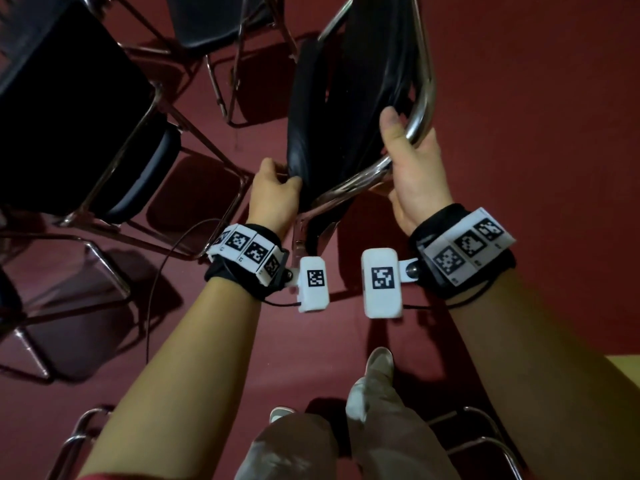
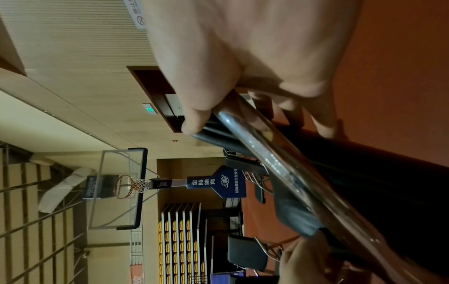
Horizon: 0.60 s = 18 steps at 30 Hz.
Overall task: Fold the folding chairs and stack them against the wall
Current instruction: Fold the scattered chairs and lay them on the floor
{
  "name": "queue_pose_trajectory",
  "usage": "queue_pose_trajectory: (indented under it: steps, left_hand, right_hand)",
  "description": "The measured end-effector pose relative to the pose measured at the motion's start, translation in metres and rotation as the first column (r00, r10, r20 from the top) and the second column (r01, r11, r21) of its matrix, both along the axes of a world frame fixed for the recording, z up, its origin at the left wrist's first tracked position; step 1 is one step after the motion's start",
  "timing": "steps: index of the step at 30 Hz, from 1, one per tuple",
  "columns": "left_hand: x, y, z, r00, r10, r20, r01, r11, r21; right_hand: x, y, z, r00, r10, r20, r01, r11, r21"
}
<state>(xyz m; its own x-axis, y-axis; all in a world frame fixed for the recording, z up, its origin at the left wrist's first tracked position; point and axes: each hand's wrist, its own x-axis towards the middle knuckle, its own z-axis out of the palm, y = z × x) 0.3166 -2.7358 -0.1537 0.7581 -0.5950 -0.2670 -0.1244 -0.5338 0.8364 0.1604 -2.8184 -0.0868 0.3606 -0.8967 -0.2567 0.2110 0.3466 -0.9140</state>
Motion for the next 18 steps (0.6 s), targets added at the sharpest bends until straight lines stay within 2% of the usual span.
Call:
queue_pose_trajectory:
  steps: [3, 6, 8, 9, 11, 12, 14, 15, 18]
  left_hand:
    - [-0.007, -0.002, -0.002, 0.998, -0.013, -0.063, 0.01, 0.999, -0.053]
    - [-0.013, 0.0, -0.01, 0.951, 0.019, -0.307, -0.059, 0.991, -0.121]
    - [-0.011, 0.003, -0.027, 0.837, 0.086, -0.541, -0.16, 0.983, -0.092]
    - [-0.012, 0.004, -0.035, 0.763, 0.145, -0.63, -0.203, 0.979, -0.02]
    - [-0.017, 0.012, -0.055, 0.653, 0.291, -0.699, -0.243, 0.955, 0.171]
    - [-0.025, 0.014, -0.059, 0.585, 0.329, -0.741, -0.265, 0.941, 0.209]
    - [-0.045, 0.017, -0.071, 0.383, 0.307, -0.871, -0.326, 0.927, 0.183]
    - [-0.056, 0.015, -0.069, 0.314, 0.269, -0.91, -0.327, 0.931, 0.163]
    - [-0.073, 0.007, -0.074, 0.255, 0.264, -0.93, -0.319, 0.931, 0.177]
  right_hand:
    - [-0.006, -0.005, -0.005, 0.999, -0.035, -0.04, 0.033, 0.998, -0.05]
    - [-0.018, -0.013, -0.012, 0.991, -0.119, -0.067, 0.116, 0.992, -0.047]
    - [-0.024, -0.019, -0.018, 0.984, -0.157, -0.079, 0.154, 0.987, -0.042]
    - [-0.029, -0.024, -0.021, 0.982, -0.168, -0.088, 0.165, 0.985, -0.042]
    - [-0.038, -0.032, -0.025, 0.98, -0.173, -0.096, 0.17, 0.985, -0.041]
    - [-0.042, -0.036, -0.027, 0.98, -0.174, -0.097, 0.172, 0.984, -0.037]
    - [-0.051, -0.044, -0.032, 0.977, -0.19, -0.098, 0.189, 0.982, -0.017]
    - [-0.056, -0.048, -0.035, 0.976, -0.197, -0.093, 0.198, 0.98, -0.001]
    - [-0.076, -0.058, -0.044, 0.978, -0.202, -0.055, 0.205, 0.976, 0.069]
